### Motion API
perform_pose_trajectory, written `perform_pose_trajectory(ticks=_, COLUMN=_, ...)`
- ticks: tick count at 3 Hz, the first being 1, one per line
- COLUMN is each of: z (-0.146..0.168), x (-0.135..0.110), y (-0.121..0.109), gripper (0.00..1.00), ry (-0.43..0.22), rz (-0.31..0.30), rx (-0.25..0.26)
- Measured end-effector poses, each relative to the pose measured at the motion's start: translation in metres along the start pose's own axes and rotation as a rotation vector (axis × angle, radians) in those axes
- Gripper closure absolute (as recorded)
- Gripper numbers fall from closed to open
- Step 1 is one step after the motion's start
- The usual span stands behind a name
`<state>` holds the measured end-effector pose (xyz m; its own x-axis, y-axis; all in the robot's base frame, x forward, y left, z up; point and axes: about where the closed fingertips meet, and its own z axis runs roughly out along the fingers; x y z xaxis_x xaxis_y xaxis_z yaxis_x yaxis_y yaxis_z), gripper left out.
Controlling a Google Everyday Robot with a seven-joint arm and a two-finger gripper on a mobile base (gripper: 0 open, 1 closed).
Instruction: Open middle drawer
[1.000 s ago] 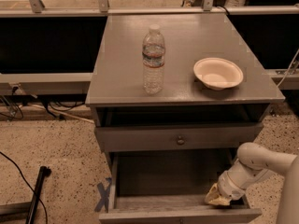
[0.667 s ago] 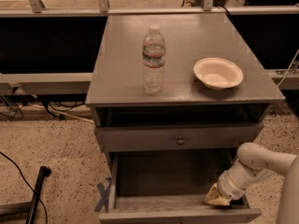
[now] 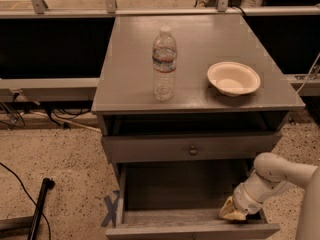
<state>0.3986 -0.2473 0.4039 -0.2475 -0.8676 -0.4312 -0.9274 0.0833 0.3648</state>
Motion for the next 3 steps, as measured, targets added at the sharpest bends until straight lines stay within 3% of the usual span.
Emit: perform_pose_trajectory(ticks=3, z=0.0, x=0.0, y=0.0, gripper=1.0, ry=0.0, rz=0.0, rx=0.0)
